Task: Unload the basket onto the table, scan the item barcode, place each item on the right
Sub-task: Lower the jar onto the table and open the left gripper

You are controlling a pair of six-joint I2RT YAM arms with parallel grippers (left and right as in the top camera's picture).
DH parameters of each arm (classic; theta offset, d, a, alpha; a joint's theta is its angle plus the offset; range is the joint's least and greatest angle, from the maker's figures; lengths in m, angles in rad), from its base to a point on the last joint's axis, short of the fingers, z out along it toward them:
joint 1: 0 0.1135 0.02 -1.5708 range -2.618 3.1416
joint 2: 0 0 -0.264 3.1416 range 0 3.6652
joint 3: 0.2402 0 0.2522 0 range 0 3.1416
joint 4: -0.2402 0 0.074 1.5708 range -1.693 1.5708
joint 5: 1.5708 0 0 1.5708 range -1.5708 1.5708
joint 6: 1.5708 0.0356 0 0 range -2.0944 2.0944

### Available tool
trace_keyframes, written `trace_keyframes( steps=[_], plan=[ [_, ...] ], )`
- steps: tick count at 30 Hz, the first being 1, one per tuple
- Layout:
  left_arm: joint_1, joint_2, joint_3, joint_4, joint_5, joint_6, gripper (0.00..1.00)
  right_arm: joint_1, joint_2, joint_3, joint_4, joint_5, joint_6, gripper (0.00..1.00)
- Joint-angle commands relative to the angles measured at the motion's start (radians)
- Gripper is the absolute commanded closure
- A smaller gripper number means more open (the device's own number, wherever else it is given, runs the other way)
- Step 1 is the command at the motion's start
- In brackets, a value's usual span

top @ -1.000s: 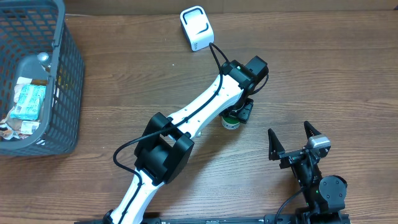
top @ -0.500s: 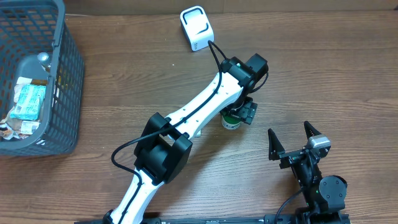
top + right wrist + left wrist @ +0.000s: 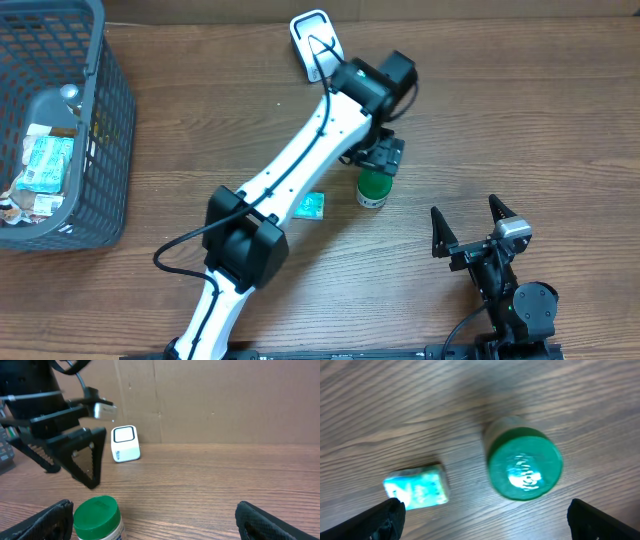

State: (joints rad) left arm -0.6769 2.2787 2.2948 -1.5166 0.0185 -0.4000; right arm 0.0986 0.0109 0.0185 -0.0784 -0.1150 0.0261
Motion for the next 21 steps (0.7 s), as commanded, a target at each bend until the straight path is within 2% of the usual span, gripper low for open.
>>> trace_keyframes(
  steps=[1, 16, 21],
  plan=[
    [0.049, -0.037, 0.032, -0.019, -0.003, 0.003, 0.00, -0.005, -0.008, -0.011, 0.004, 0.009, -0.001, 0.00],
    [0.220, -0.037, 0.031, -0.089, -0.003, 0.005, 0.01, -0.005, -0.008, -0.011, 0.004, 0.009, -0.001, 0.00],
    [0.255, -0.036, 0.031, -0.115, -0.003, 0.065, 0.00, -0.005, -0.008, -0.011, 0.004, 0.009, -0.001, 0.00]
  ],
)
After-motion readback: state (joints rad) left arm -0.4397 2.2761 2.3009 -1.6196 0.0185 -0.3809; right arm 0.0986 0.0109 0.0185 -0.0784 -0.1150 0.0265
